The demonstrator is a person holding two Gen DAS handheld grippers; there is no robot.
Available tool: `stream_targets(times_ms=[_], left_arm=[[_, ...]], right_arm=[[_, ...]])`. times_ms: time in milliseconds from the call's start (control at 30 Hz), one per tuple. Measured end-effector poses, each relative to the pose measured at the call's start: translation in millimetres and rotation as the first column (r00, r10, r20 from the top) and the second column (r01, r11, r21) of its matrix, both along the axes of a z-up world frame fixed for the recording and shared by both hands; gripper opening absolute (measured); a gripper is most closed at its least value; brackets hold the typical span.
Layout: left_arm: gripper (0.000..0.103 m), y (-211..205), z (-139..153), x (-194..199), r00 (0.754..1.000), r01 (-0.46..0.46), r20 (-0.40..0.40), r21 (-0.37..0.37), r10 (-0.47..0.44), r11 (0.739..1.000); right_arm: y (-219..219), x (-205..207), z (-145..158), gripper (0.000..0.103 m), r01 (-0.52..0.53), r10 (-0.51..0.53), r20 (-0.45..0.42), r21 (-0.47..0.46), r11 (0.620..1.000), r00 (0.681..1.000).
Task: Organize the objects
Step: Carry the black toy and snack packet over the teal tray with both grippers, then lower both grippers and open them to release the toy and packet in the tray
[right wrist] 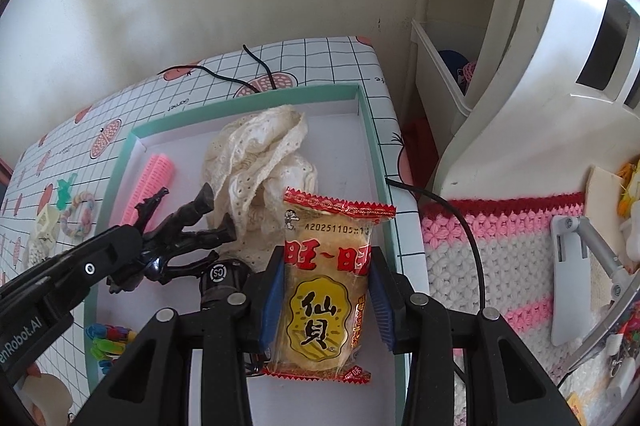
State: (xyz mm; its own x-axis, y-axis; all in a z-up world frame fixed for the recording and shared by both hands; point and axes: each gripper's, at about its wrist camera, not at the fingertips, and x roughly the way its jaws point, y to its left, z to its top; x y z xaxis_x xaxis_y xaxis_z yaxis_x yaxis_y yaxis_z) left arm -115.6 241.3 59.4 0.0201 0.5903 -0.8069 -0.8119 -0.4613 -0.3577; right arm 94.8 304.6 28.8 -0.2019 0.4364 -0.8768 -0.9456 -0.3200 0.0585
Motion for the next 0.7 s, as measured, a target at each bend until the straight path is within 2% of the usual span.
stream_targets(times_ms=[133,367,700], left_arm=[[0.013,0.7,0.3,0.2,1.000,0.005,0.004,-0.006,-0.005,1.000],[0.014,-0.7,5.0,1.7,1.000,0.016,-0.002,-0.008,-0.016,1.000],[0.014,-5.9,31.7,2.2,0.995,0.003,-0.104,0.033,0.001,0.999]], right_arm=[[-0.2,0.7,3.9,0.048,-0.001,0.001,-0.014,-0.002,1.000,1.000],[-4.9,1.1,18.1,0.048,-0.010,0.011,-0.038,0.030,1.000,0.999],[-11.2,-6.3,27.5,0.048,-0.027,0.029,-0.038,0.057,0.998,0.999]])
